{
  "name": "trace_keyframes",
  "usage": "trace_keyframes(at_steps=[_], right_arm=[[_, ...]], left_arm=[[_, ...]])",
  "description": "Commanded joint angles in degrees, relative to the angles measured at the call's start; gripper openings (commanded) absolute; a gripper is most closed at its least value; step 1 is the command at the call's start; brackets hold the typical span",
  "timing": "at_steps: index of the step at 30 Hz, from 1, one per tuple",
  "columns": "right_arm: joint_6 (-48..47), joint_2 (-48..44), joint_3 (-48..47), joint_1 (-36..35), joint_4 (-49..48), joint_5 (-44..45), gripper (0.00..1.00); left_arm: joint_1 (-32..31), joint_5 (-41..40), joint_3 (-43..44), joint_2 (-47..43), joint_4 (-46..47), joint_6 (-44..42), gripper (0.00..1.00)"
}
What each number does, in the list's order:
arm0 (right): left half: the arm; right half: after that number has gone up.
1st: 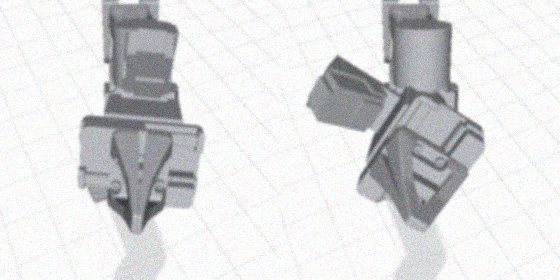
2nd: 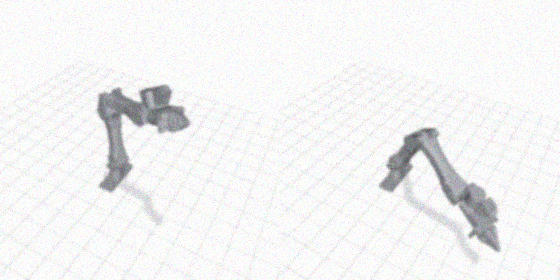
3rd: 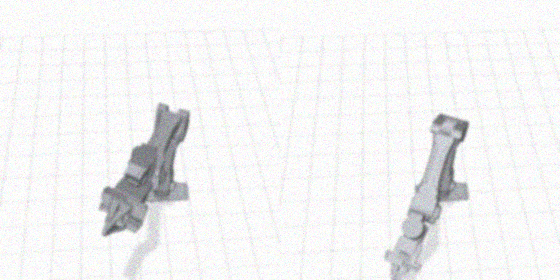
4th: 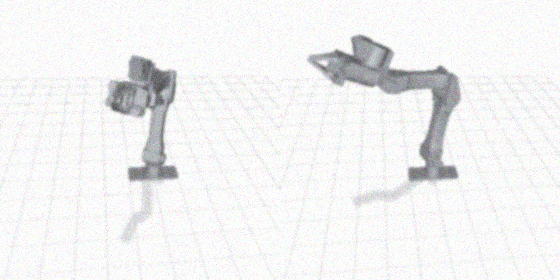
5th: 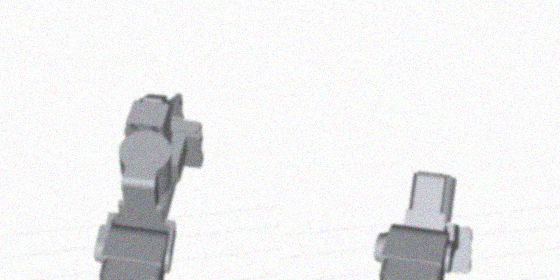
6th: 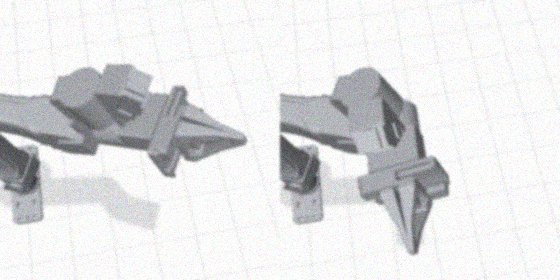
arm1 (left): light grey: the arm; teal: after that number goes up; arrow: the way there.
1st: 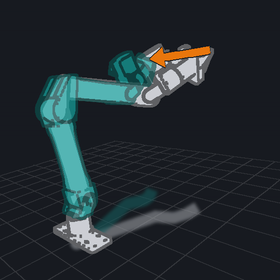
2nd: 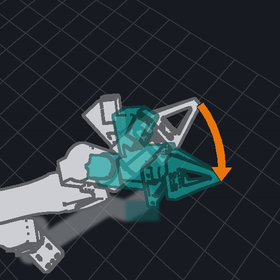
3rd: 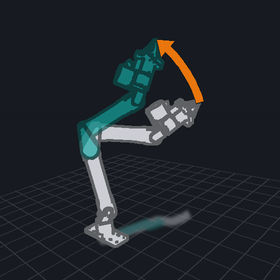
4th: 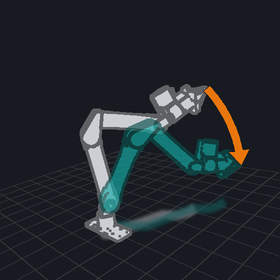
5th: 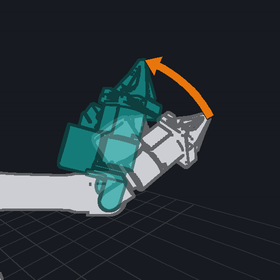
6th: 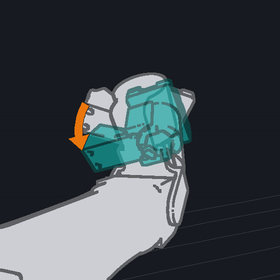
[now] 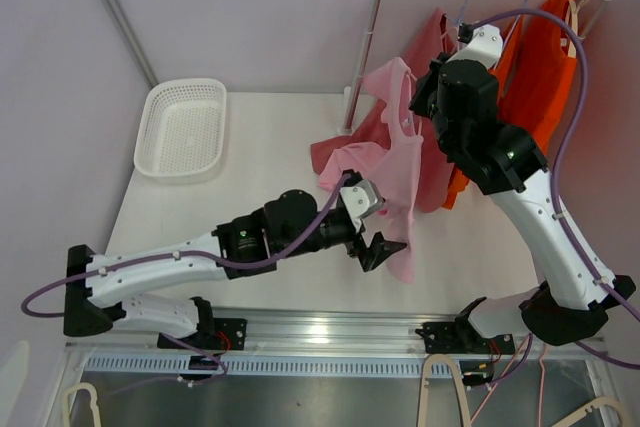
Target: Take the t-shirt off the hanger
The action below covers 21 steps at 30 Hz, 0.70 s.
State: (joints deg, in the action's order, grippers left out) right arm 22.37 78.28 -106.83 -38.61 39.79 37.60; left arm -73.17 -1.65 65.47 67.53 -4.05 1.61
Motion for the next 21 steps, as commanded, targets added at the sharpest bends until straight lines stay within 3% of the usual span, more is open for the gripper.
trace_keyframes(at_steps=[1,3,4,7,9,12,14,18,21], right_arm=[[0.0,-0.3,-1.6,-0.2,-0.9,-1.1,0.00],[0.0,-0.2,-1.8,-0.2,-0.8,-1.5,0.00],[0.0,-0.1,-1.9,-0.2,-0.8,-1.5,0.00],[-0.3,0.5,-2.8,-0.2,-0.4,-1.4,0.00],[-0.1,0.8,-3.3,-0.2,0.0,-1.6,0.00],[0.7,0.9,-3.6,-0.2,0.6,-2.1,0.00],[0.8,1.0,-3.0,-0.2,0.2,-1.7,0.00],[-0.3,1.8,-3.2,-0.2,-0.2,-0.3,0.00],[-2.1,2.6,-3.4,-0.1,-1.6,1.7,0.00]], left_arm=[[-1.0,-3.4,2.5,2.4,10.8,-4.2,0.99],[-1.0,-4.6,2.4,3.7,12.9,-4.4,0.96],[-1.1,-4.5,3.2,5.1,13.2,-4.6,0.79],[-1.3,-3.5,6.1,7.9,10.3,-5.2,0.44],[-1.9,-3.5,7.0,8.6,8.9,-5.6,0.31],[-5.0,-7.7,7.3,8.0,9.3,-8.4,0.21],[-7.3,-9.2,6.7,6.9,10.2,-9.5,0.02],[-12.1,-5.7,5.6,4.3,8.6,-10.1,0.01],[-18.1,1.6,3.0,1.9,8.9,-12.9,0.01]])
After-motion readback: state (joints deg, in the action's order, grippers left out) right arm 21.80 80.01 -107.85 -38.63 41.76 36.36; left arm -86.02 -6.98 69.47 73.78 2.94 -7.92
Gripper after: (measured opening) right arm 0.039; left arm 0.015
